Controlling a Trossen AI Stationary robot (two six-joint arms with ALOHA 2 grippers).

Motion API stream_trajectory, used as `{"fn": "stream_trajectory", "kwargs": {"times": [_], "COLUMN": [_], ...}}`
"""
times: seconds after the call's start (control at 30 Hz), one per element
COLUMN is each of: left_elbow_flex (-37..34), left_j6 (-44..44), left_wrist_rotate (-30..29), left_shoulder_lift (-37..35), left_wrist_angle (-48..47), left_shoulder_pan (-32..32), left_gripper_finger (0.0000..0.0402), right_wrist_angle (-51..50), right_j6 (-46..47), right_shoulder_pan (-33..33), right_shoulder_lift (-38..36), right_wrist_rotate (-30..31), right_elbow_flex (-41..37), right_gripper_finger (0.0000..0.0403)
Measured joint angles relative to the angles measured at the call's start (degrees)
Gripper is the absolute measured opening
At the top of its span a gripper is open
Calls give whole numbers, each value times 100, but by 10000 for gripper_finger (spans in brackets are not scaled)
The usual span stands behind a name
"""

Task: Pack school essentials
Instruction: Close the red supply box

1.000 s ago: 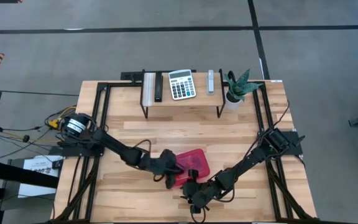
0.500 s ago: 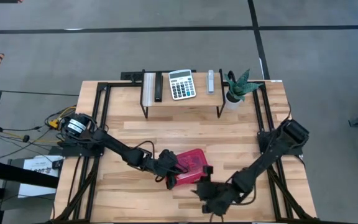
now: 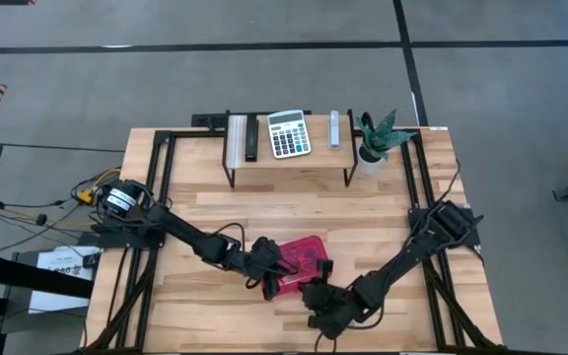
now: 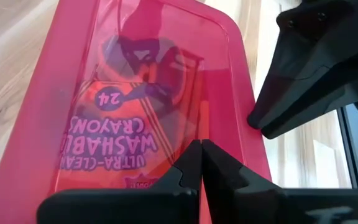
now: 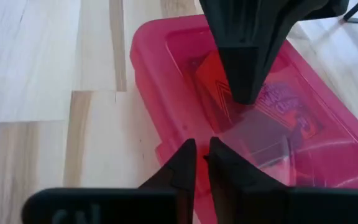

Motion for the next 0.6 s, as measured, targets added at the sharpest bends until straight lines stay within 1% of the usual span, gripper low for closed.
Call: {"fn": "stream_trajectory", "kwargs": {"times": [0.07,0.23,0.4,0.6], "left_elbow_flex": [0,-9,158,409], "left_j6": [8,80,193,227], "left_wrist_rotate": [26,25,23,132], "left_shoulder_lift": [0,-4,-57,-424], "left_wrist_angle": [1,7,-84,-772], "left_shoulder_pan": [2,0,-61,-166], "left_gripper_finger": [0,0,0,0], "right_wrist_angle": [-73,229,307,430], "right_j6": [93,159,256,305], "right_shoulder_pan": [10,-49,-49,-65], "right_shoulder_lift": [43,128,185,205], "right_wrist_rotate": [122,102,81,46], "right_elbow_flex": [0,-108,-107,-111], "right_gripper_finger": [48,32,17,18]}}
